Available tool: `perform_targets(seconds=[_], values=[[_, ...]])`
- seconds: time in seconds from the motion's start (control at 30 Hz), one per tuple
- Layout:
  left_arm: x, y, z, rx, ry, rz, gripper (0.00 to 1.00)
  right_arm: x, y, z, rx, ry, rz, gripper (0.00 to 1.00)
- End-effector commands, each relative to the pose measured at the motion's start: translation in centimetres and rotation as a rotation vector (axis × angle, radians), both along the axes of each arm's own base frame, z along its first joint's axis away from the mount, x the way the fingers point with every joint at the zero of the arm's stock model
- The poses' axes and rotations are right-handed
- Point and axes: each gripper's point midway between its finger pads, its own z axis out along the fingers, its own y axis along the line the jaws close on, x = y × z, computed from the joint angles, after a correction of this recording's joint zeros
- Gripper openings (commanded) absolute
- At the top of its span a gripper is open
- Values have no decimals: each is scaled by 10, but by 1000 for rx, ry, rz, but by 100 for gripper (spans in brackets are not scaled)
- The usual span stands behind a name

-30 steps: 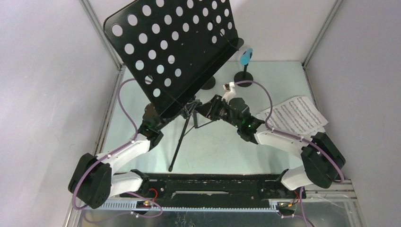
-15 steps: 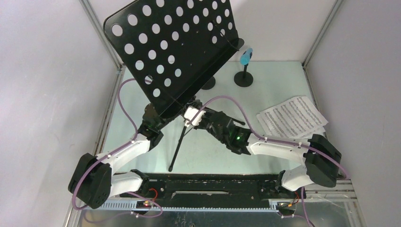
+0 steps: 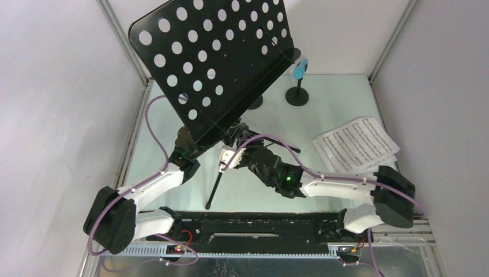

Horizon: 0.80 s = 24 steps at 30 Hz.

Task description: Pack up the instrument practice props

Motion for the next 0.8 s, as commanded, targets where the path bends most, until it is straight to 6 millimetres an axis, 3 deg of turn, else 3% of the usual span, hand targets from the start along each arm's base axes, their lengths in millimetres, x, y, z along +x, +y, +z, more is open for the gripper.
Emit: perform_targets(seconds=[0.0,0.17,0.33,0.57,0.77], values=[[-33,-6,-96,167,325,-92,0,-33,-2,43,333,201,116,67],[-32,-5,-96,169,324,-89,0,-36,-26,53,693,421,137,72],[-31,-4,-97,174,327,-81,0,-14,-56,45,1177,785,-11,68],[-30,-7,-97,173,335,-91,0,-12,-43,49,1589,1221,-46,65],[-31,-6,-96,173,329,-86,0,-4,-34,37,1675,1411,-67,66]])
